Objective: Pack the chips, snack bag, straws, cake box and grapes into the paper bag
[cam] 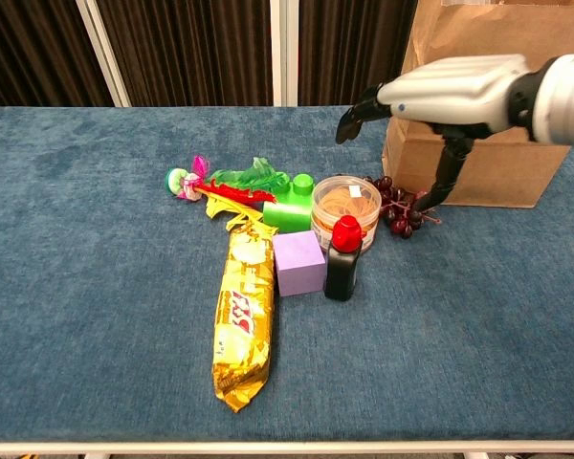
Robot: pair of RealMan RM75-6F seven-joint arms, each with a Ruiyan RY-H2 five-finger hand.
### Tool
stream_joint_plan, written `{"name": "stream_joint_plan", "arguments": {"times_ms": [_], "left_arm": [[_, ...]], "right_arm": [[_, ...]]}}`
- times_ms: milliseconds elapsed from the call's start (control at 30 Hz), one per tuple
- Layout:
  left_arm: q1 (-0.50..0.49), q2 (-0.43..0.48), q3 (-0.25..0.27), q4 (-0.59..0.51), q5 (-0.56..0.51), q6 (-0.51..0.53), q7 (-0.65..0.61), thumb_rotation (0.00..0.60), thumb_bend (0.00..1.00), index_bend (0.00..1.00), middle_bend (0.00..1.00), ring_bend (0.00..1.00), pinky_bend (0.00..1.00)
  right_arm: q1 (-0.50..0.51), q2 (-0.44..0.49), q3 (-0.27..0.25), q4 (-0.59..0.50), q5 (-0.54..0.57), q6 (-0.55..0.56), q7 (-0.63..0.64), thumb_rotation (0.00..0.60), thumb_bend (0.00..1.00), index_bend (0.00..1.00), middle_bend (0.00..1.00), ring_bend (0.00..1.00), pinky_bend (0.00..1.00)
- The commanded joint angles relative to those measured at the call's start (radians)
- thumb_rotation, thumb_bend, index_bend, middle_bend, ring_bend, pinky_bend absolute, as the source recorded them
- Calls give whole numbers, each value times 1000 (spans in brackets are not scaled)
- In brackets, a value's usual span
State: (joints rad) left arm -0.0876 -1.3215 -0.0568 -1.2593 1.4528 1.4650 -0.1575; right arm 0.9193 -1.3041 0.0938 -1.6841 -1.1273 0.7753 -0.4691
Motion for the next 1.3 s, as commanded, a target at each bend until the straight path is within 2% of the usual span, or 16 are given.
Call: {"name": "stream_joint_plan", "arguments": {"times_ms": [33,233,567,1000,1300], "left_arm": [[4,-1,1,9,-1,2,-9,600,88,45,9,0,117],[6,-4,-3,25,-7,0,-22,600,88,45,9,0,117],[4,-9,-5,37,-10,-8,-29,600,88,45,9,0,117],[7,-12,-7,46,-13,-10,-39,600,88,45,9,0,117],[9,-12,-7,54,-15,-13,-49,600,88,45,9,0,117]], "right_arm": [[39,-80,4,78,66,-25,-53,600,0,160,151,4,54],[68,-164,0,163,103,-45,-67,600,0,159,152,4,54],[106,-230,4,261,139,-83,-54,600,0,156,171,12,59],[109,-257,-15,275,113,-77,-30,600,0,205,202,46,75],[111,-265,-26,297,126,-72,-45,600,0,304,271,102,118]]}}
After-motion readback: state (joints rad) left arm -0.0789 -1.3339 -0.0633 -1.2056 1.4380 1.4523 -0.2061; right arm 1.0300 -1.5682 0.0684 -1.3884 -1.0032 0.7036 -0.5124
